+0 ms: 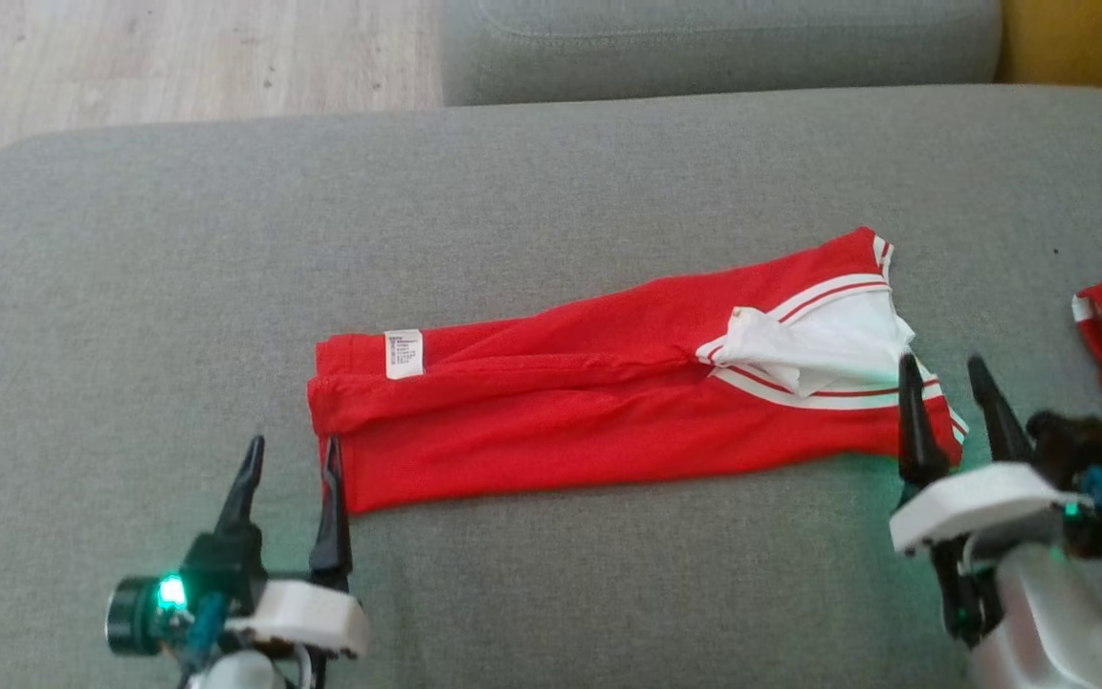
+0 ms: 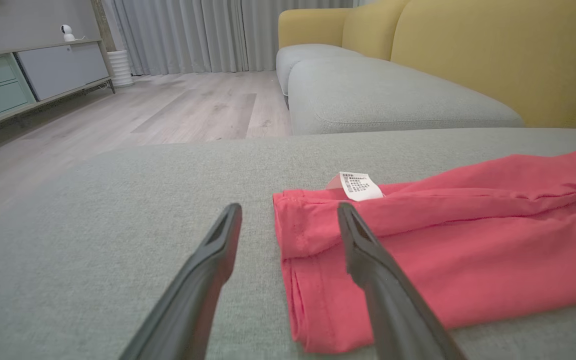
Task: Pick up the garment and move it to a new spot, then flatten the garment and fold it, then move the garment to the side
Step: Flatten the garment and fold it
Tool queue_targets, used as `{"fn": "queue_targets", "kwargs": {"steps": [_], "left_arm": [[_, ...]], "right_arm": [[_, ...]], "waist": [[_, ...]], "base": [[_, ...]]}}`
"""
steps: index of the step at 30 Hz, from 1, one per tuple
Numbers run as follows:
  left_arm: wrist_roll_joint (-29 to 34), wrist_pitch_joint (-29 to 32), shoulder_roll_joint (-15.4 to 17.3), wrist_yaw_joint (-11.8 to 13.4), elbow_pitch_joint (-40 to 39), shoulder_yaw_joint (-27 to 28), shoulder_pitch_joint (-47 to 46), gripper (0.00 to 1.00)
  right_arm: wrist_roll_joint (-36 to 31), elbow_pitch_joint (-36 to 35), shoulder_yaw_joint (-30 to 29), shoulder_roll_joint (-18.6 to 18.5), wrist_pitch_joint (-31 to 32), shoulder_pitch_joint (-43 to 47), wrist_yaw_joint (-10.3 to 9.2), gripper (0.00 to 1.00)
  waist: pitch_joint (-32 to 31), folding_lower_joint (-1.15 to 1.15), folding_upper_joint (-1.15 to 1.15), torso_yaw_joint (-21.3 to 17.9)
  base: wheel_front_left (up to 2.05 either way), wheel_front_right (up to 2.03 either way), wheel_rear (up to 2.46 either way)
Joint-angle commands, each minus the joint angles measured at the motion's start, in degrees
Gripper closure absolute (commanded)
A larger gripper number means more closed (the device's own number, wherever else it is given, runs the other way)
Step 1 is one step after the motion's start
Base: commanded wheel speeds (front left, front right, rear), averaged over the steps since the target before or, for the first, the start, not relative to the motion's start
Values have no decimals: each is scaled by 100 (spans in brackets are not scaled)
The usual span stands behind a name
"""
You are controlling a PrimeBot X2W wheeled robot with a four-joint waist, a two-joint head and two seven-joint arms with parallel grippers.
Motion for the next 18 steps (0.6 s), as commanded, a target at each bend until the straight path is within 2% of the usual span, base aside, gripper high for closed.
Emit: {"fn": "queue_targets", "kwargs": {"steps": [1, 6, 11, 14, 18], "left_arm": [[54, -37, -14, -23, -280, 188, -13, 0], [37, -37, -64, -79, -329, 132, 112, 0], [10, -37, -86, -133, -294, 14, 37, 0], [-253, -37, -90, -344, -220, -201, -53, 0], [-327, -37, -91, -310, -161, -340, -135, 0]], "right_arm": [[-109, -87, 28, 51, -54, -63, -4, 0], [-236, 52, -40, 104, -54, -100, -4, 0], [-395, 420, -116, 26, -54, -537, -4, 0], [-578, 1065, -125, -64, -40, -1021, -4, 0], [-911, 1779, -303, -213, -23, -1425, -4, 0]], "waist": [[-23, 1, -1, 34], [57, 1, -1, 78], [279, 1, -1, 159], [425, 1, -1, 253], [553, 1, -1, 366]], "base": [[0, 0, 0], [0, 0, 0], [0, 0, 0], [0, 0, 0], [0, 0, 0]]}}
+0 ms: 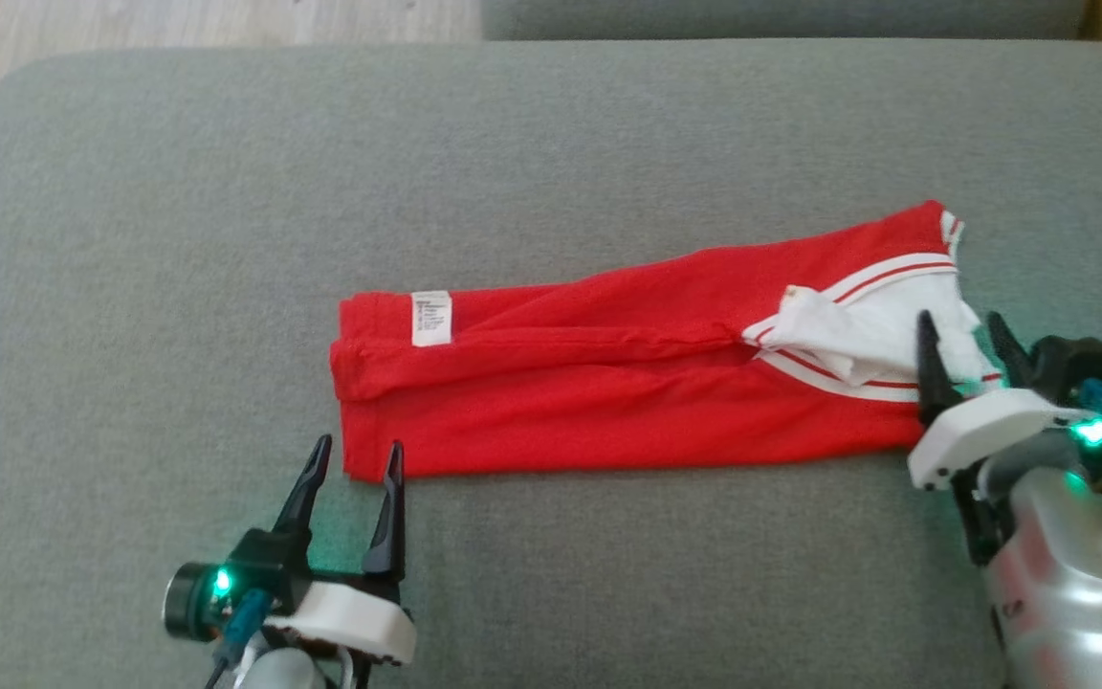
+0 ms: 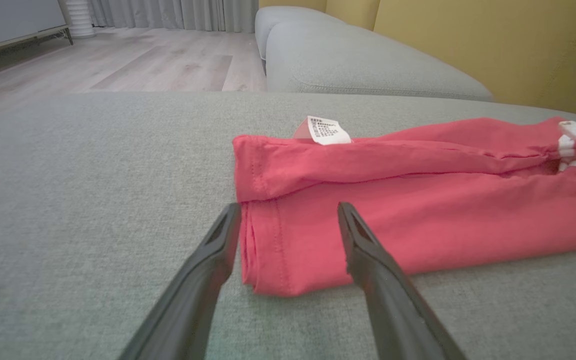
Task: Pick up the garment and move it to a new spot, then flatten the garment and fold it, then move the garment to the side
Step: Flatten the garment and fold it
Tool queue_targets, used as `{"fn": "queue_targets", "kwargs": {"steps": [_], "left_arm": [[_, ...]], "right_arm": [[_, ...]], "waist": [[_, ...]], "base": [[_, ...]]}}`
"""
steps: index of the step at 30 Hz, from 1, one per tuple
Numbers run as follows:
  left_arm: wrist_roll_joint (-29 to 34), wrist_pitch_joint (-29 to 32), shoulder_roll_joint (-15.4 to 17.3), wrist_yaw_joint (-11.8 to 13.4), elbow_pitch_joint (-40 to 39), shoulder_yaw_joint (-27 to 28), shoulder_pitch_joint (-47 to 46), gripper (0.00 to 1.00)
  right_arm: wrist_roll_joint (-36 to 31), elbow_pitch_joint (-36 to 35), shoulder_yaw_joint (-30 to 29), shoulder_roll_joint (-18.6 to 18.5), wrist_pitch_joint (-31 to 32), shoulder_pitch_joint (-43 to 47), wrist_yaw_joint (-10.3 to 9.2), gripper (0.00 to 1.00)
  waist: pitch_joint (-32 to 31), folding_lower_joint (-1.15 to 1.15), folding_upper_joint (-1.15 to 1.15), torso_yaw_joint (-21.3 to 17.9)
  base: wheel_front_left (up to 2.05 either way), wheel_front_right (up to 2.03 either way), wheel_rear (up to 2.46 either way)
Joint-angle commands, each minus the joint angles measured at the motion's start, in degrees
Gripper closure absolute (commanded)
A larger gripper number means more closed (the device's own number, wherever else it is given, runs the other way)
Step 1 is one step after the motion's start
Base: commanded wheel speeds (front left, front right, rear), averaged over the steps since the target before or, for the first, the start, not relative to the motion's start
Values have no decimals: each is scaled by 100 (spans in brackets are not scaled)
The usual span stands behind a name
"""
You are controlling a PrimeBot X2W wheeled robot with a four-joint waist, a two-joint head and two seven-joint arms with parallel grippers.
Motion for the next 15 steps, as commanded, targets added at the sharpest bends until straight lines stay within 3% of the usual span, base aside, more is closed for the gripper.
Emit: {"fn": "queue_targets", "kwargs": {"steps": [1, 8, 9, 10, 11, 15], "left_arm": [[-47, -38, 15, 33, -115, 120, -205, 0], [-139, -38, 14, 64, 64, -79, -242, 0], [-146, -38, 14, 71, 74, -85, -242, 0], [-152, -38, 14, 79, 85, -82, -240, 0], [-155, -38, 14, 87, 95, -74, -236, 0], [-140, -38, 14, 105, 114, -23, -230, 0]], "right_arm": [[-95, 85, 0, -62, -20, -160, -4, 0], [-230, 1110, -291, 38, 80, -392, -4, 0], [-161, 1224, -286, 64, 110, -407, -4, 15], [-77, 1311, -297, 77, 111, -424, -4, 94], [-19, 1380, -275, 82, 105, -432, -4, 100], [213, 1427, -331, -79, 11, -427, -4, 100]], "waist": [[72, -1, 0, 82], [166, -1, 0, 169], [171, -1, 0, 163], [170, -1, 0, 150], [163, -1, 0, 132], [93, -1, 0, 26]], "base": [[0, 0, 0], [0, 0, 0], [0, 0, 0], [0, 0, 0], [0, 0, 0], [0, 0, 0]]}}
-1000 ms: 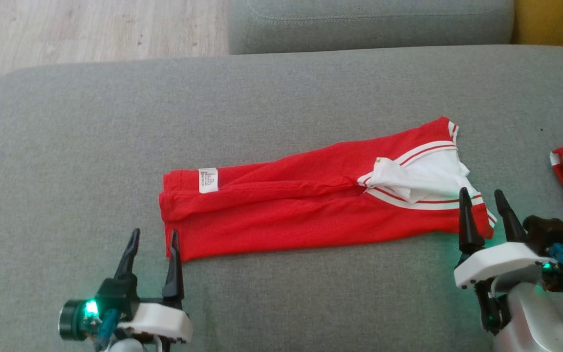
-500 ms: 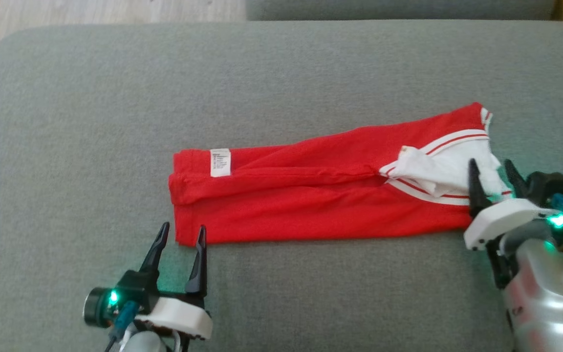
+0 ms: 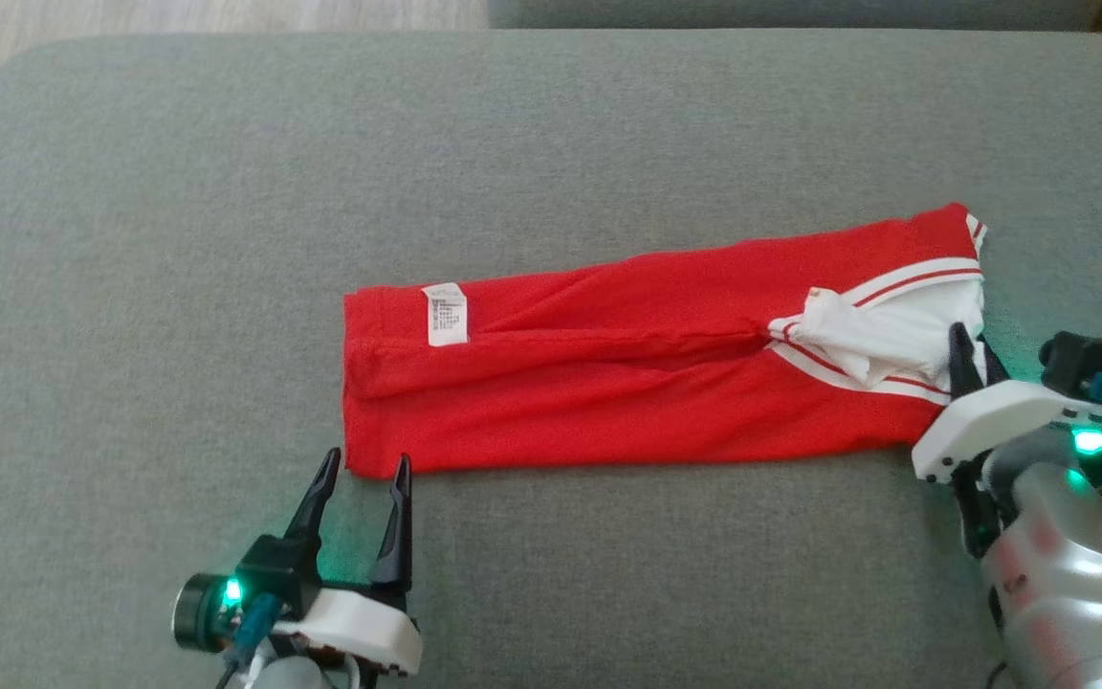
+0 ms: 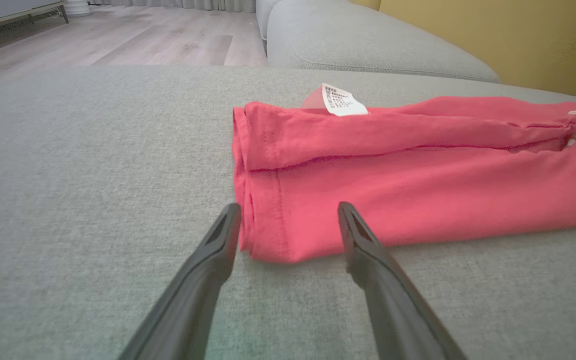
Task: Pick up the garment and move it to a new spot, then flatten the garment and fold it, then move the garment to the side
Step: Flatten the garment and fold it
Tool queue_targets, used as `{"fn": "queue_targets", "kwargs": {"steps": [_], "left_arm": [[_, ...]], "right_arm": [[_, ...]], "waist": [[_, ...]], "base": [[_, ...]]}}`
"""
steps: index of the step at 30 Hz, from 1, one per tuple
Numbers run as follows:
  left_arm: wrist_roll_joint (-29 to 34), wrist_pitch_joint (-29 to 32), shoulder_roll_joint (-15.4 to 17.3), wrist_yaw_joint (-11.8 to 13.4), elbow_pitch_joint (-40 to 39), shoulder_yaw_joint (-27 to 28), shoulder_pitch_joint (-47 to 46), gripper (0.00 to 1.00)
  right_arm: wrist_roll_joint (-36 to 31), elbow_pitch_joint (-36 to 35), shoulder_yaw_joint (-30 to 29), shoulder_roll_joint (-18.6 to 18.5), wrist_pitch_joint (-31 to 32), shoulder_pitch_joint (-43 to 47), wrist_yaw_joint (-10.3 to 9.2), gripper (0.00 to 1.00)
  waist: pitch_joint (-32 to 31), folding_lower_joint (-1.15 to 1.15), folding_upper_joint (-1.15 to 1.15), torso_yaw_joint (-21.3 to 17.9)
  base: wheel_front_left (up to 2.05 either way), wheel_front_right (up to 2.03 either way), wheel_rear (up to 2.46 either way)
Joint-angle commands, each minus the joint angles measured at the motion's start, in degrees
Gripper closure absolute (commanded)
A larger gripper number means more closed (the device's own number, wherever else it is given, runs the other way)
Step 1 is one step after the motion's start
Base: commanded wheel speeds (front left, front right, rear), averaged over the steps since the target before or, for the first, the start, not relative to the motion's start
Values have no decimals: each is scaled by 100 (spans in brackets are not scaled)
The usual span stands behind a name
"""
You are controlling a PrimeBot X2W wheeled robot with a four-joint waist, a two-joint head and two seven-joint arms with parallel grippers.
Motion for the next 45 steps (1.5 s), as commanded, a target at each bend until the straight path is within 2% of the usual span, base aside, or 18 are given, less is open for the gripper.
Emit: {"fn": "queue_targets", "kwargs": {"steps": [1, 6, 10, 14, 15, 23, 26, 27, 32, 36, 40, 42, 43, 45], "left_arm": [[19, -38, 15, 29, -148, 177, -170, 0], [25, -38, 15, 11, -151, 151, -156, 0], [-13, -38, 15, 23, -153, 112, -128, 0], [-30, -38, 15, 6, -133, 69, -118, 0], [-30, -38, 15, 6, -133, 69, -118, 0], [-96, -38, 15, -16, -94, -109, -85, 0], [-98, -38, 15, -20, -82, -168, -51, 0], [-97, -38, 15, -21, -68, -180, -24, 0], [-87, -38, 15, -24, -59, -200, 73, 0], [-92, -38, 15, -35, -54, -239, 111, 0], [-144, -38, 15, -40, -1, -258, 135, 0], [-152, -38, 15, -28, 12, -251, 145, 0], [-155, -38, 15, -19, 13, -241, 148, 0], [-162, -38, 15, 10, 3, -196, 155, 0]], "right_arm": [[61, 31, 55, -96, -6, 207, -5, 100], [123, -586, -87, -309, -50, 303, -5, 100], [175, -1494, 91, -180, -53, 490, -5, 100], [486, -2367, 785, 59, -53, 712, -5, 100], [486, -2367, 785, 59, -53, 712, -5, 100], [1473, -3585, 2591, 225, -54, 1091, -5, 100], [1784, -3756, 3148, 227, -54, 1129, -5, 100], [1955, -3792, 3418, 235, -54, 1117, -5, 100], [2244, -3673, 3985, 302, -54, 1005, -5, 100], [2345, -3457, 4145, 360, -54, 864, -5, 100], [2424, -3146, 4226, 419, -54, 721, -5, 100], [2499, -3050, 4215, 441, -54, 658, -5, 7], [2509, -3056, 4180, 448, -54, 621, -5, 0], [2488, -3101, 4052, 457, -54, 582, -5, 0]], "waist": [[-53, 0, 0, -68], [-161, 0, 0, -227], [-229, 0, 0, -290], [-268, 0, 0, -262], [-268, 0, 0, -262], [-350, 0, 0, 183], [-393, 0, 0, 445], [-424, 0, 0, 646], [-497, 0, 0, 1146], [-494, 0, 0, 1481], [-480, 0, 0, 1652], [-478, 0, 0, 1669], [-475, 0, 0, 1661], [-482, 0, 0, 1600]], "base": [[0, 0, 0], [0, 0, 0], [0, 0, 0], [0, 0, 0], [0, 0, 0], [0, 0, 0], [0, 0, 0], [0, 0, 0], [0, 0, 0], [0, 0, 0], [0, 0, 0], [0, 0, 0], [0, 0, 0], [0, 0, 0]]}}
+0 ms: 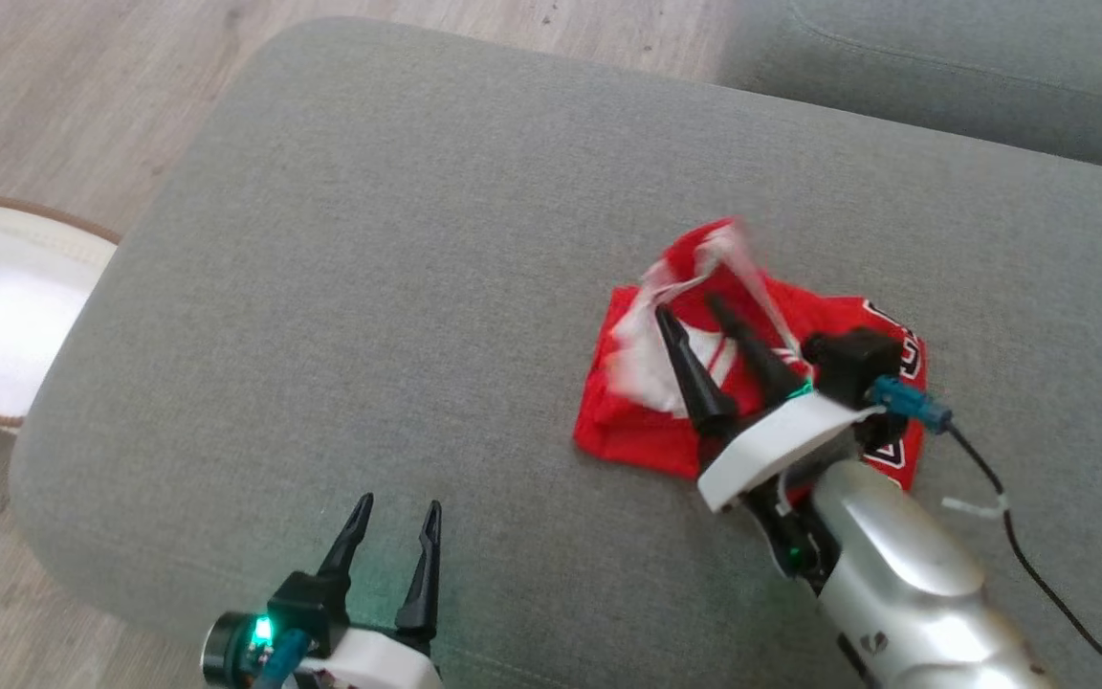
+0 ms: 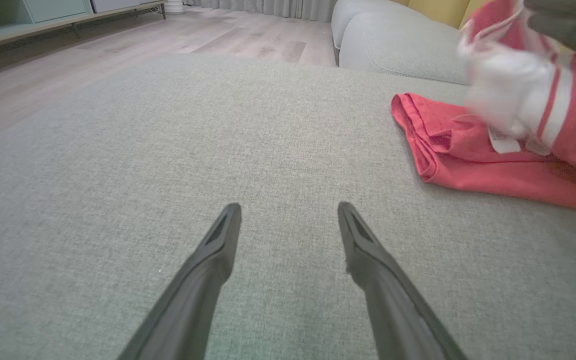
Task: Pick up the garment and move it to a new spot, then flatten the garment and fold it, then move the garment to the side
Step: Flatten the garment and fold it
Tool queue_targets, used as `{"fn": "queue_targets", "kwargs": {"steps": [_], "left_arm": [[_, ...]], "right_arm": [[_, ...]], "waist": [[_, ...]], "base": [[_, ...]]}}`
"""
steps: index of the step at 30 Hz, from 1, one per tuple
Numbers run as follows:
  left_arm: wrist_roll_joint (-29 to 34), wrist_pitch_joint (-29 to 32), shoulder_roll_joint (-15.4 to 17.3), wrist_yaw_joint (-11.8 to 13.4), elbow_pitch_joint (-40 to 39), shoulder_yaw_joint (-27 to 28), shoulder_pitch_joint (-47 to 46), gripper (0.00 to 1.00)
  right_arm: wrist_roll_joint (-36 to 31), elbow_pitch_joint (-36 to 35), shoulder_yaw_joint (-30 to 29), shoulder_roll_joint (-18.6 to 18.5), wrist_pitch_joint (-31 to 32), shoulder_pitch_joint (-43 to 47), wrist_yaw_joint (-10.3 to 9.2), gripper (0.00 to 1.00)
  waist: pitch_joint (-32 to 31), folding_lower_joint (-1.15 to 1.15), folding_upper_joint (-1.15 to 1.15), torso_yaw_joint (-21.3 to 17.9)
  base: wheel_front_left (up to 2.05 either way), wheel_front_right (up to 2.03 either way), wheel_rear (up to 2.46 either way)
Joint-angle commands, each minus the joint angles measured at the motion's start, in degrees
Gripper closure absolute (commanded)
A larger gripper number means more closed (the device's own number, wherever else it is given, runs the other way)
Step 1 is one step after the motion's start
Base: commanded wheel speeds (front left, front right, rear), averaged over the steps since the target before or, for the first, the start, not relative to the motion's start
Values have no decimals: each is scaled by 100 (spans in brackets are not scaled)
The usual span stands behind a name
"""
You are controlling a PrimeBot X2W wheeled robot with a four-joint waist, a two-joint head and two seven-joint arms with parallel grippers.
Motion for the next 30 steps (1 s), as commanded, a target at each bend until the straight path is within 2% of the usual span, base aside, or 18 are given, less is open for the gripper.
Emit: {"fn": "queue_targets", "kwargs": {"steps": [1, 5, 13, 17, 19, 23, 30], "left_arm": [[-30, -38, 10, 41, -166, 197, -111, 0], [32, -38, 10, 59, -246, 282, -160, 0], [211, -38, 10, 106, -446, 480, -382, 0], [311, -38, 10, 155, -504, 590, -411, 0], [381, -38, 10, 205, -546, 702, -378, 0], [400, -38, 10, 257, -603, 848, -253, 0], [441, -38, 10, 311, -726, 980, 171, 0]], "right_arm": [[-27, -215, -111, 112, -54, -186, -5, 0], [-421, -374, -673, 115, -54, -101, -5, 0], [-1611, -520, -2264, 113, -54, 404, -5, 0], [-1972, -533, -2656, 115, -54, 625, -5, 0], [-2231, -536, -2837, 116, -54, 842, -5, 0], [-2323, -486, -2943, 117, -54, 1092, -5, 0], [-2316, -339, -2801, 117, -54, 1424, -5, 0]], "waist": [[-9, 0, 0, -91], [-51, 0, 0, -350], [-135, 0, 0, -984], [-197, 0, 0, -1215], [-267, 0, 0, -1418], [-367, 0, 0, -1632], [-552, 0, 0, -1930]], "base": [[0, 0, 0], [0, 0, 0], [0, 0, 0], [0, 0, 0], [0, 0, 0], [0, 0, 0], [0, 0, 0]]}}
